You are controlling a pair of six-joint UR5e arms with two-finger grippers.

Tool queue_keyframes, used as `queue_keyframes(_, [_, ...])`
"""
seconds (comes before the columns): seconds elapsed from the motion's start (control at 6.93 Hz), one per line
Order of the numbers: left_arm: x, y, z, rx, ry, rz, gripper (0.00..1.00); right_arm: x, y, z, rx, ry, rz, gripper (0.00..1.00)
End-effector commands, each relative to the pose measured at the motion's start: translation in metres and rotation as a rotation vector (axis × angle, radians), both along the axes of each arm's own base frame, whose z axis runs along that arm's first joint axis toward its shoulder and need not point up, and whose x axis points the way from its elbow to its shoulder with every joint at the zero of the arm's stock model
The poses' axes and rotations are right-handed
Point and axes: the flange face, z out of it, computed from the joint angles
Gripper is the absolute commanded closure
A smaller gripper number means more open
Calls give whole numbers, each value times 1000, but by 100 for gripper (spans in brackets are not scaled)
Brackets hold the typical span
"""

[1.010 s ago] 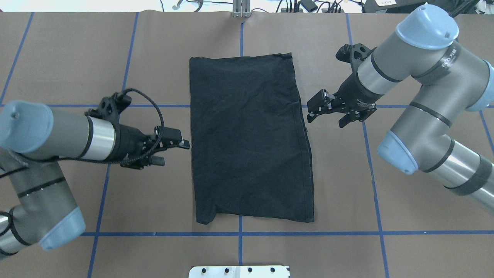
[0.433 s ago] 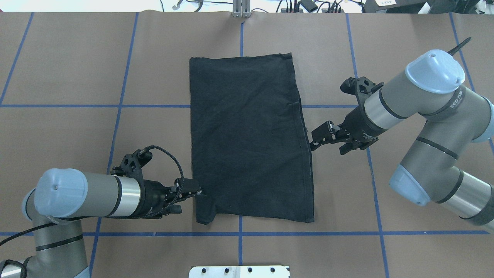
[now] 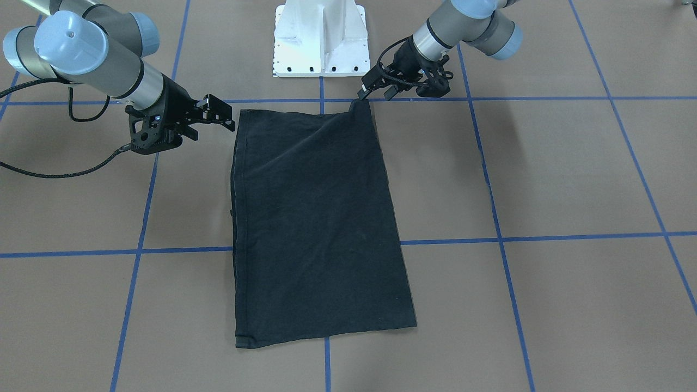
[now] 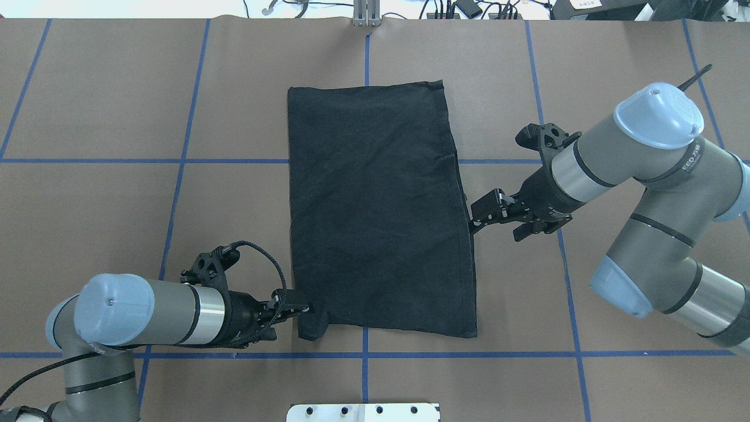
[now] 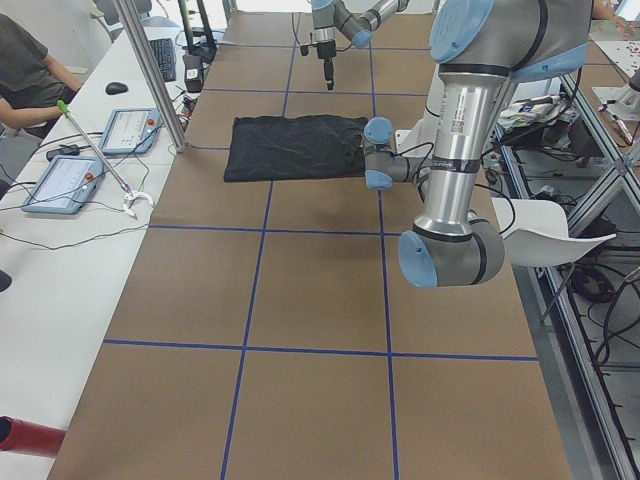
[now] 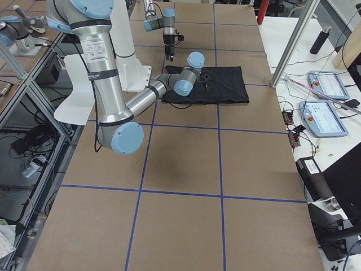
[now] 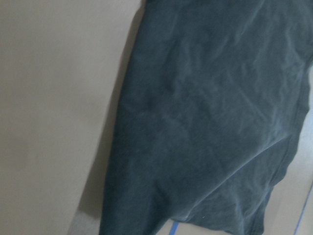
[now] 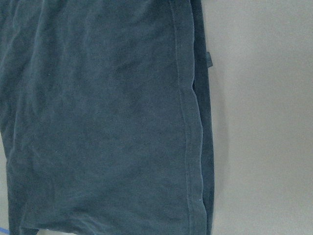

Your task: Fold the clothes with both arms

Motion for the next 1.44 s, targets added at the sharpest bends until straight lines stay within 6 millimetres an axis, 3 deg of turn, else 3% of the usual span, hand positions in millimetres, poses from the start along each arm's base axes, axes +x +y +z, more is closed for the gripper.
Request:
queue_keyframes(0.0, [21, 0, 2, -4, -15, 9, 0, -1, 0, -1, -2, -2, -3, 0])
queue_keyframes(0.14, [27, -1, -6, -2, -4, 10, 1, -1, 0, -2, -2, -4, -7, 0])
queue_keyframes(0.43, [32, -2, -2, -3, -15, 10, 13, -1, 1, -2, -2, -6, -9, 0])
queue_keyframes(1.01, [35, -2, -1, -2, -18, 14, 17, 0, 1, -2, -5, -7, -12, 0])
queue_keyframes(1.3, [37, -2, 1, -4, -22, 14, 25, 0, 0, -2, -6, -7, -14, 0])
